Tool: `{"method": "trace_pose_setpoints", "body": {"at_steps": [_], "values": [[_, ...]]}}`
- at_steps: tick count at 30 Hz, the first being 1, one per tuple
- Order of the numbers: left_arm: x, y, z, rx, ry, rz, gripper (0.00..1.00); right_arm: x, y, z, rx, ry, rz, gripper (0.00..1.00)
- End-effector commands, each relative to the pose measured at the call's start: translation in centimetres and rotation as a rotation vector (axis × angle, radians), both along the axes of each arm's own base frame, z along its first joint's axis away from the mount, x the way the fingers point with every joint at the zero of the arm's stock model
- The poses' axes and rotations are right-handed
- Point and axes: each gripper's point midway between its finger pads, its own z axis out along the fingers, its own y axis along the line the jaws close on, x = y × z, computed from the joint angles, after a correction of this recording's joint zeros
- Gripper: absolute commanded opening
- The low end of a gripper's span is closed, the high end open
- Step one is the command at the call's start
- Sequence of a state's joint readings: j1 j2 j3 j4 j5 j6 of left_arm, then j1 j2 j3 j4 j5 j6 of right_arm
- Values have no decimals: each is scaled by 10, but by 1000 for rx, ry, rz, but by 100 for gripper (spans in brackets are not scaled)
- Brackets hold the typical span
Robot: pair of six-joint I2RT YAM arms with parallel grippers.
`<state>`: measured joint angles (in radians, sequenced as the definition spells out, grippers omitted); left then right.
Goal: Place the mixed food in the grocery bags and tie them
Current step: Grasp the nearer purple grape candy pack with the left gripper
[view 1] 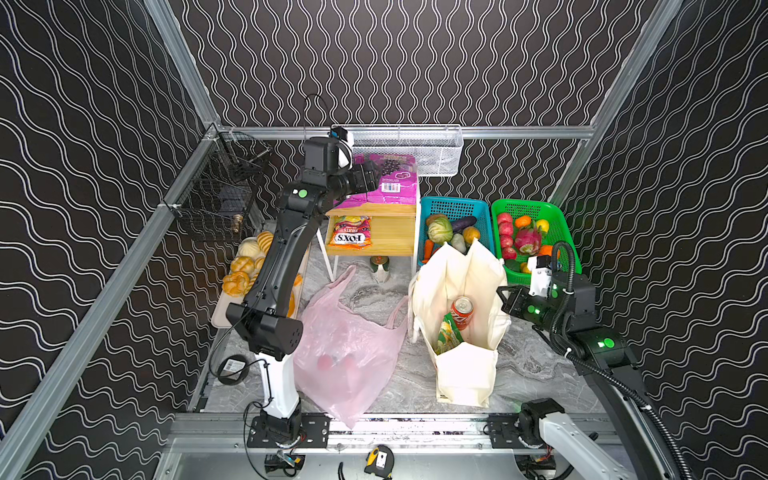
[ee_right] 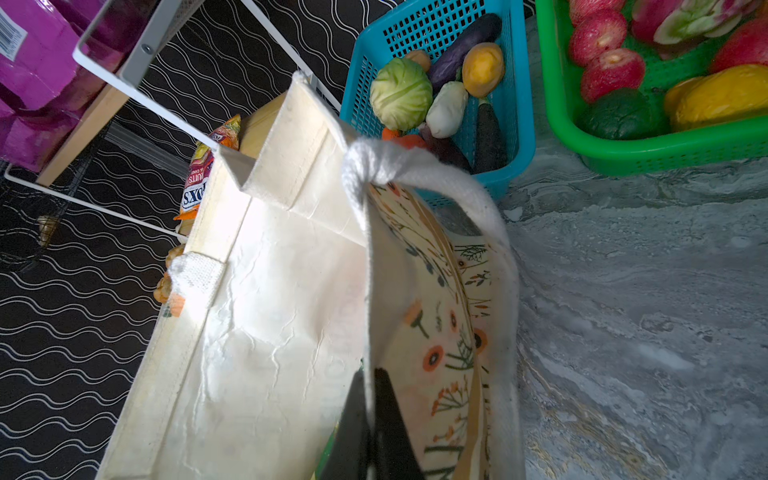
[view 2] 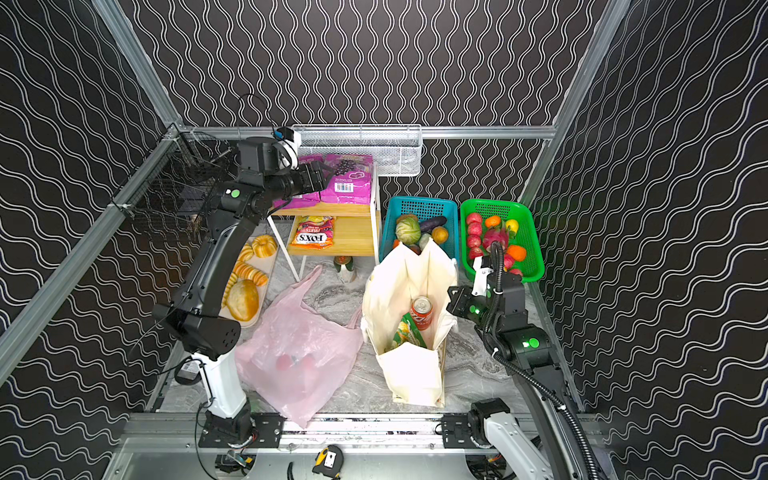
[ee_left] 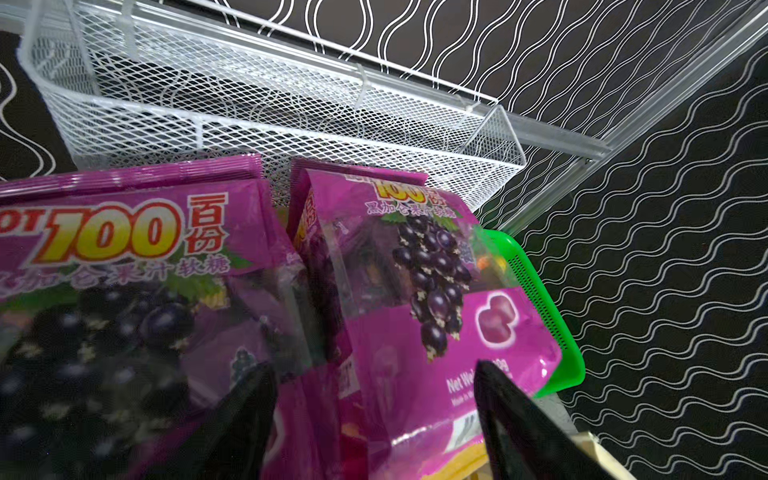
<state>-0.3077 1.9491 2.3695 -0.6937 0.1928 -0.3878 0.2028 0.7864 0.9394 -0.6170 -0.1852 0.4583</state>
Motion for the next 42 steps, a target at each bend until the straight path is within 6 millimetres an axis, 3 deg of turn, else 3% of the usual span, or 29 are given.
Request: {"method": "trace_pose_setpoints", "body": {"at_steps": [1, 11, 14, 18, 21, 27, 33, 38, 42], "values": [[4, 5, -7, 43, -1, 20, 75, 3, 0, 5, 0, -27, 1, 3], [7, -12, -15, 16, -10, -68, 49, 2, 1, 3, 1, -20, 7, 3], [6, -15, -12, 2, -17, -83, 50, 2, 1, 3, 1, -19, 8, 4], [2, -23, -9, -29, -25, -137, 60, 2, 2, 1, 4, -14, 8, 4], [1, -28, -9, -45, -18, -159, 58, 2, 3, 0, 9, -14, 10, 4], [-1, -31, -16, -54, -5, -178, 37, 2, 2, 0, 4, -14, 8, 4], [-14, -27, 7, -37, -75, -191, 9, 1, 0, 1, -4, -16, 3, 4], [-25, -26, 27, -55, -125, -210, 8, 2, 1, 2, 4, -21, 3, 4], [-28, -28, 34, -73, -136, -220, 0, 3, 2, 3, 5, -17, 9, 4]]}}
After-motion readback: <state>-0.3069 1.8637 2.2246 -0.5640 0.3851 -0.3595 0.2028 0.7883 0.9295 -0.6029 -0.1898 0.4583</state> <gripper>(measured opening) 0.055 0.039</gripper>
